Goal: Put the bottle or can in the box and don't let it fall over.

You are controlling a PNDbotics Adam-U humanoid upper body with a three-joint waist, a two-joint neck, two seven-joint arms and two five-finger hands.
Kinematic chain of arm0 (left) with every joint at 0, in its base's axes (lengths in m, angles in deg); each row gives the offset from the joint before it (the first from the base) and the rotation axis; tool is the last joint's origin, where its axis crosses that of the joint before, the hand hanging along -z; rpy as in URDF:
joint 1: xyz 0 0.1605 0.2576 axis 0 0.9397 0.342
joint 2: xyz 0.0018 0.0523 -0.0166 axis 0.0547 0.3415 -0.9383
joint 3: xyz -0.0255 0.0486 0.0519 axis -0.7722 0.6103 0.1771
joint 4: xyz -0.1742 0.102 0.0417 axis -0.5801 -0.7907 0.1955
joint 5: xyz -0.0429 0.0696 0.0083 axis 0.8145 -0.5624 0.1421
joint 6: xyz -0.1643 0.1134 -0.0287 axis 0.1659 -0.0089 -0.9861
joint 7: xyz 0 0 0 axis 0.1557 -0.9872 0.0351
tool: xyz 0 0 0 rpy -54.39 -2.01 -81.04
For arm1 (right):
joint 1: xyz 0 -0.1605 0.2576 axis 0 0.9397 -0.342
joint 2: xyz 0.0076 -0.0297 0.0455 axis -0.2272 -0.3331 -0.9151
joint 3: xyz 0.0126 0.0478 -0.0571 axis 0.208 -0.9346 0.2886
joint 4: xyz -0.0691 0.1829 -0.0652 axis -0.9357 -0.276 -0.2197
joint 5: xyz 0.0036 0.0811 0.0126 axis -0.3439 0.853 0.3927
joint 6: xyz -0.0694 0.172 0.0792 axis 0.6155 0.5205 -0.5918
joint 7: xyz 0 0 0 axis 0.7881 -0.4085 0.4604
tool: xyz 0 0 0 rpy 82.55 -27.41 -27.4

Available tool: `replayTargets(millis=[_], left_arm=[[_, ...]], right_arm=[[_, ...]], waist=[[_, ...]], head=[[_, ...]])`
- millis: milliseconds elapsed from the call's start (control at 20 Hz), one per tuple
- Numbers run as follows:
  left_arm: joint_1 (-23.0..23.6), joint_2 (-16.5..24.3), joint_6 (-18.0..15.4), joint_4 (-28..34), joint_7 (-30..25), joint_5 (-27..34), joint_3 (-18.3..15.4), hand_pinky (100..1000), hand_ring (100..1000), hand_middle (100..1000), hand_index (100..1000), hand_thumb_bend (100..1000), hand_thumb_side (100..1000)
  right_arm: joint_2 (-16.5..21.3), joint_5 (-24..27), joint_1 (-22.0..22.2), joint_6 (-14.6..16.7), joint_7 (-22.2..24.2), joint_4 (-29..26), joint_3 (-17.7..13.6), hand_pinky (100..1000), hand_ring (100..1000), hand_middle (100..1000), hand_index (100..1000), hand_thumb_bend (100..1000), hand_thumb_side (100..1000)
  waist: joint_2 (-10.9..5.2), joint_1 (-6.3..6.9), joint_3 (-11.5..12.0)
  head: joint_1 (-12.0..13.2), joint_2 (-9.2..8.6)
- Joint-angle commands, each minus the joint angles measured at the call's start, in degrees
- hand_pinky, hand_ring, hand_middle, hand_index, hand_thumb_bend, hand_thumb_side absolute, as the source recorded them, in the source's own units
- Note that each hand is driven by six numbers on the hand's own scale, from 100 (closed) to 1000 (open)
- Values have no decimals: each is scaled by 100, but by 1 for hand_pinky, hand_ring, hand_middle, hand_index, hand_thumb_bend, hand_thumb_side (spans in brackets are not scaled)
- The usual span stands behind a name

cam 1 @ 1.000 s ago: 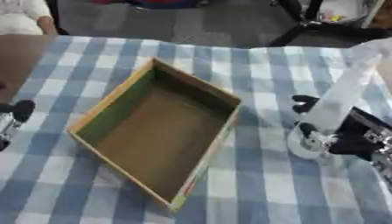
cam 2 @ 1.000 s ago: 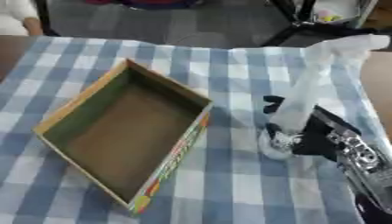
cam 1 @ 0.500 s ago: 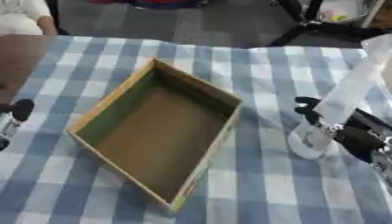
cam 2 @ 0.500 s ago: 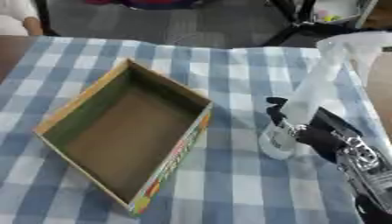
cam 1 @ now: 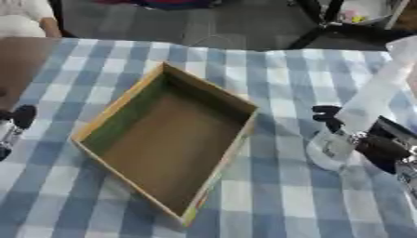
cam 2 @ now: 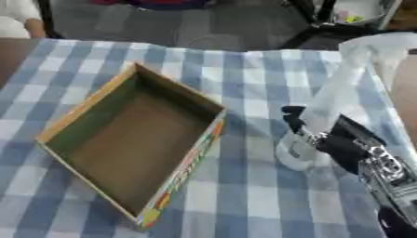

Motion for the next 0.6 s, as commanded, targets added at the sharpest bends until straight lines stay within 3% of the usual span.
replayTargets(millis=[50, 600], left_arm=[[-47, 105, -3, 123, -9, 3, -83, 1000, 546, 729, 857, 643, 329], [-40, 112, -7, 125, -13, 19, -95, 1000, 545, 729, 854, 638, 332]], right_arm=[[158, -21, -40, 104, 30, -96, -12, 792, 937, 854, 100, 100, 369], [230, -321, -17, 200, -230, -347, -65, 785, 927, 832, 100, 100, 346]], waist=[[-96, 25, 7], [-133, 25, -6]], head=[[10, -24], [23, 6]])
